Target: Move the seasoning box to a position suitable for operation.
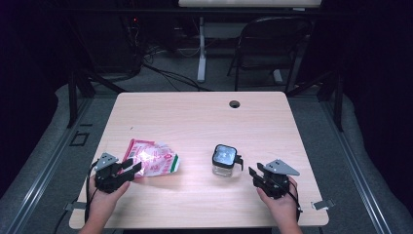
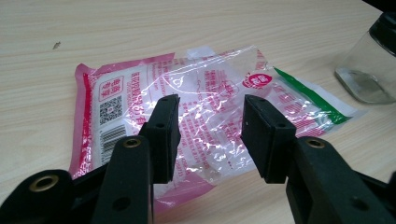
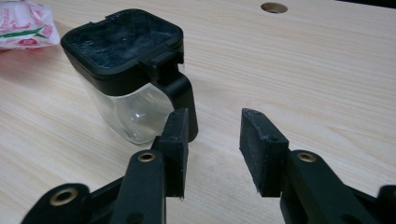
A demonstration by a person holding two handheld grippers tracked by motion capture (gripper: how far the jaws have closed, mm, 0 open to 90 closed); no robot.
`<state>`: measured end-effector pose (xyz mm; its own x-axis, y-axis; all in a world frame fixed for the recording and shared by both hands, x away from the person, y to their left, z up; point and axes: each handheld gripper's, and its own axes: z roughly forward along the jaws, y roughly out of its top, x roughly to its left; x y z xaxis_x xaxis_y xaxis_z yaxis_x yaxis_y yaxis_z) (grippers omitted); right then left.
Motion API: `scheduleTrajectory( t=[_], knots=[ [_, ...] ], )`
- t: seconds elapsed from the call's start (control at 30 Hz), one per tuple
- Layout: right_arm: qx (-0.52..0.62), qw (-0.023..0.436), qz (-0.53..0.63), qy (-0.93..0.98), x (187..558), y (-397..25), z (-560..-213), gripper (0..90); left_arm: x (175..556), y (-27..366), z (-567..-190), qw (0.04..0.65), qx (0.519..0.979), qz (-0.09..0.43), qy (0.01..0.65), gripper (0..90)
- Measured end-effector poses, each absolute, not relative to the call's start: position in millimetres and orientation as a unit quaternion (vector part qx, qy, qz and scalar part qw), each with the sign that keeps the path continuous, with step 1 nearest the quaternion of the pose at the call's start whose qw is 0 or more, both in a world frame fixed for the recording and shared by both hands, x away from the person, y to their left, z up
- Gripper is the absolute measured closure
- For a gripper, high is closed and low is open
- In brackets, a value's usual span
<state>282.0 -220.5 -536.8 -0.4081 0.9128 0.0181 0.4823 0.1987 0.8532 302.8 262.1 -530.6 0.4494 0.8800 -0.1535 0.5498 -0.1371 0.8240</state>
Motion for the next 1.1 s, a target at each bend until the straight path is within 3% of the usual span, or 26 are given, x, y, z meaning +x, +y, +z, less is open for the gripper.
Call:
scheduleTrajectory(
  t=[0.7, 1.1],
  knots=[
    [0.474, 0.236, 0.407, 0.745, 283.7, -206.1, -540.8, 67.8, 301.4, 261.3, -532.5, 0.442, 0.734, 0.186, 0.481, 59.3],
    [0.48, 0.23, 0.394, 0.749, 298.5, -197.6, -549.6, 65.7, 295.4, 262.8, -532.2, 0.445, 0.732, 0.189, 0.481, 58.8]
  ],
)
